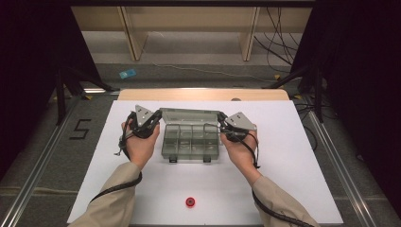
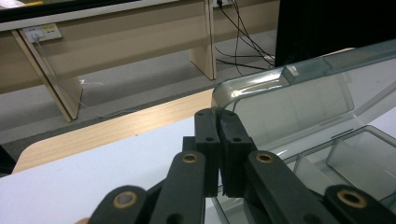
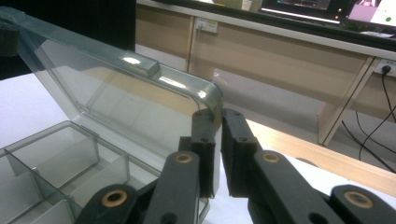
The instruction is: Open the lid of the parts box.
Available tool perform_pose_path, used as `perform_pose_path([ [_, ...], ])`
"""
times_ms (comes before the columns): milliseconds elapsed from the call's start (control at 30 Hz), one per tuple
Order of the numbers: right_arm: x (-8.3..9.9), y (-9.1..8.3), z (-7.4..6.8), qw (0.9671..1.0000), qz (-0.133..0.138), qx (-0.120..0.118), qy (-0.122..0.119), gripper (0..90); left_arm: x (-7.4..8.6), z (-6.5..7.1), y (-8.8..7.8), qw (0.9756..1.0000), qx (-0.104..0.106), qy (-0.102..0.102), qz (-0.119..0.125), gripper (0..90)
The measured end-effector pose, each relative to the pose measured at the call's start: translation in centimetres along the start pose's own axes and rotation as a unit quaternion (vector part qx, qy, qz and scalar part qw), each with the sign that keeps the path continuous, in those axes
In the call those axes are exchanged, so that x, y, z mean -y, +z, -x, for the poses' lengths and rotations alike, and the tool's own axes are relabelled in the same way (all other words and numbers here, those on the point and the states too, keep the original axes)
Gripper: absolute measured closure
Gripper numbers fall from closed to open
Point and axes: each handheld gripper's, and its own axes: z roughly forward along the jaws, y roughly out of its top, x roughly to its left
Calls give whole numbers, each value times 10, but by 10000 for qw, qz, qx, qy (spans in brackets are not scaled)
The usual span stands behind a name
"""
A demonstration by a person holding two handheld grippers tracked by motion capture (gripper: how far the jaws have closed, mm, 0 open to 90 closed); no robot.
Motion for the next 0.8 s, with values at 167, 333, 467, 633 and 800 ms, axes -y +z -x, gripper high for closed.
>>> perform_pose_path([
  [167,0,2,0,10000,45,7,44,846,-1,0,2,10000,-17,-23,-14,877],
  [333,-1,3,0,10000,49,17,38,847,-2,0,3,10000,-27,-67,-8,879],
  [467,-1,3,0,9999,9,-12,104,847,-2,-1,4,10000,-28,-79,-11,879],
  [633,-1,4,1,9999,21,5,139,849,-3,-1,5,9999,-28,-100,-4,880],
  [800,-2,6,2,10000,27,22,78,849,-3,-2,6,9999,-25,-120,-3,881],
])
